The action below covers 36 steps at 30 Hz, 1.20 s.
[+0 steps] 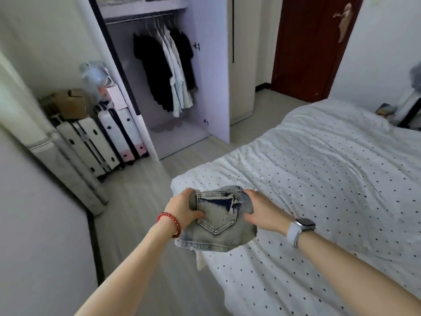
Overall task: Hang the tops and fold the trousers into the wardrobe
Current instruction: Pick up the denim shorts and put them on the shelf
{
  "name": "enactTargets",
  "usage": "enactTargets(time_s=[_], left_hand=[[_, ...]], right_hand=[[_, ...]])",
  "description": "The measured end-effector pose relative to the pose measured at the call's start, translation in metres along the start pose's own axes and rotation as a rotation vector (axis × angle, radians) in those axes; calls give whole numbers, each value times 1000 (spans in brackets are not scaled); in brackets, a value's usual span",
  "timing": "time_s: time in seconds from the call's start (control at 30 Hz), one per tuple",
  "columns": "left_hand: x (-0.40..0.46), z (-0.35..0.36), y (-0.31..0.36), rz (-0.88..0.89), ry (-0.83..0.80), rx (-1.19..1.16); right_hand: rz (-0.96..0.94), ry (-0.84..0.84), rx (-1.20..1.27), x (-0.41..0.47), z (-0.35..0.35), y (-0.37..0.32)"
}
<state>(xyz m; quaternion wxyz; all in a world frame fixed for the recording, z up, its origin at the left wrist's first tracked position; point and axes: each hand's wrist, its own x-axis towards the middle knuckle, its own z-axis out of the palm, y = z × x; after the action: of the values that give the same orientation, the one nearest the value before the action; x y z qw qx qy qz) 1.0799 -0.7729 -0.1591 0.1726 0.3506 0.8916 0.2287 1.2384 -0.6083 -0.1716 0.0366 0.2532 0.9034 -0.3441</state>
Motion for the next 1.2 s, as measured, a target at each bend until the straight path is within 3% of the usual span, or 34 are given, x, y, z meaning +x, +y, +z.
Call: enactTargets(time_s=[0.13, 0.2, 0.37, 0.47, 0.63, 0.8, 1.03, 1.2], left_hand=[[37, -58, -61, -20, 70, 140], [57, -85, -89, -21, 111, 70], [110, -132, -136, -133, 80, -582], [153, -148, -151, -200, 200, -849], [236, -184, -157, -82, 525, -737], [329, -239, -156, -69, 714, -543], [457, -311, -157, 136, 708, -538], [556, -348, -157, 223, 626, -597]], right_hand=[[-55, 115, -52, 73, 14, -60], [-98, 136, 47, 105, 13, -85], [-132, 136, 359, 180, 4, -136], [-140, 197, 499, 236, 3, -161], [-238, 253, 579, 340, -7, -203], [-303, 421, 564, 440, -41, -245], [-374, 647, 403, 558, -94, -277], [-331, 741, 515, 654, -135, -286]])
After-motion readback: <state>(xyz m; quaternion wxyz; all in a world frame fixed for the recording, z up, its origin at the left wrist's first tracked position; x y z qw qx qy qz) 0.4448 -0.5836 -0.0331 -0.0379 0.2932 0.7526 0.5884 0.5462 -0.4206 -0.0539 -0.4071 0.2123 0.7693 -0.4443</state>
